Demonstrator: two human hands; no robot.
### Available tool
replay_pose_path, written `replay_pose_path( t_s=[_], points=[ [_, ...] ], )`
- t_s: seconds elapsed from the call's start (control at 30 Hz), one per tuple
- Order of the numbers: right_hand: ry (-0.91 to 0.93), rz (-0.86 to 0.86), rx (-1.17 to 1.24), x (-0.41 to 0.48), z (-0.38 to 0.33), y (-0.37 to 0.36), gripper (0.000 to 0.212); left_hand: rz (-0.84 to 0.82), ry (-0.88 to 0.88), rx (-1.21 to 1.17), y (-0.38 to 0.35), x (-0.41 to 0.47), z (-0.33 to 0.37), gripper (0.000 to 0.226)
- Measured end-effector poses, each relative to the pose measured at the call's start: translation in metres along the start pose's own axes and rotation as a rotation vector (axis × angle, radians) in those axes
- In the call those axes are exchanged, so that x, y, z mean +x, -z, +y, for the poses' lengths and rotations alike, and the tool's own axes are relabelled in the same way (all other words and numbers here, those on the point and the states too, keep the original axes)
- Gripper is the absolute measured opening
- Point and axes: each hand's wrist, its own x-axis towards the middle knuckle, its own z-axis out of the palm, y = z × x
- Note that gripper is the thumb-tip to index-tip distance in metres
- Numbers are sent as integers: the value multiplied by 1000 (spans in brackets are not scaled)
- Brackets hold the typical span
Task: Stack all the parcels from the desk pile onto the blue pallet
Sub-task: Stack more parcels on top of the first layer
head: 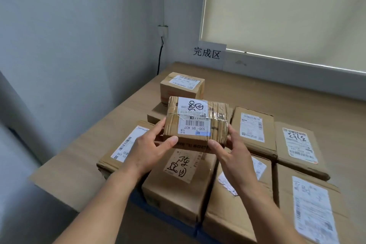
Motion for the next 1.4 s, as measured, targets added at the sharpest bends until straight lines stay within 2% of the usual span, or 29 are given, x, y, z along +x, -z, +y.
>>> replay_pose_path(
  t_s=[0.13, 0.4, 0.5, 0.63, 1.1, 1.27, 1.4],
  points=[
    [-6, 31, -52, 15, -17, -46, 64, -63, -24, -11, 37, 37, -28, 64],
    [-91, 91, -92, 46, -28, -118, 65, -183, -23, 8, 72, 100, -82, 70],
    [-121, 111, -138, 53, -29, -128, 65, -236, -34, -13, 73, 120, -93, 69],
    [-138, 158, -159, 62, -30, -137, 54, -276, -58, -36, 71, 137, -100, 65],
    [-185, 166, -287, 85, -24, -141, 59, -283, -16, -18, 62, 152, -103, 56],
    [-132, 102, -534, 54, -32, -130, 73, -274, 6, -17, 80, 134, -110, 66],
    [-44, -93, -806, 2, -38, -134, 92, -298, 146, 17, 92, 103, -134, 68]
  ],
)
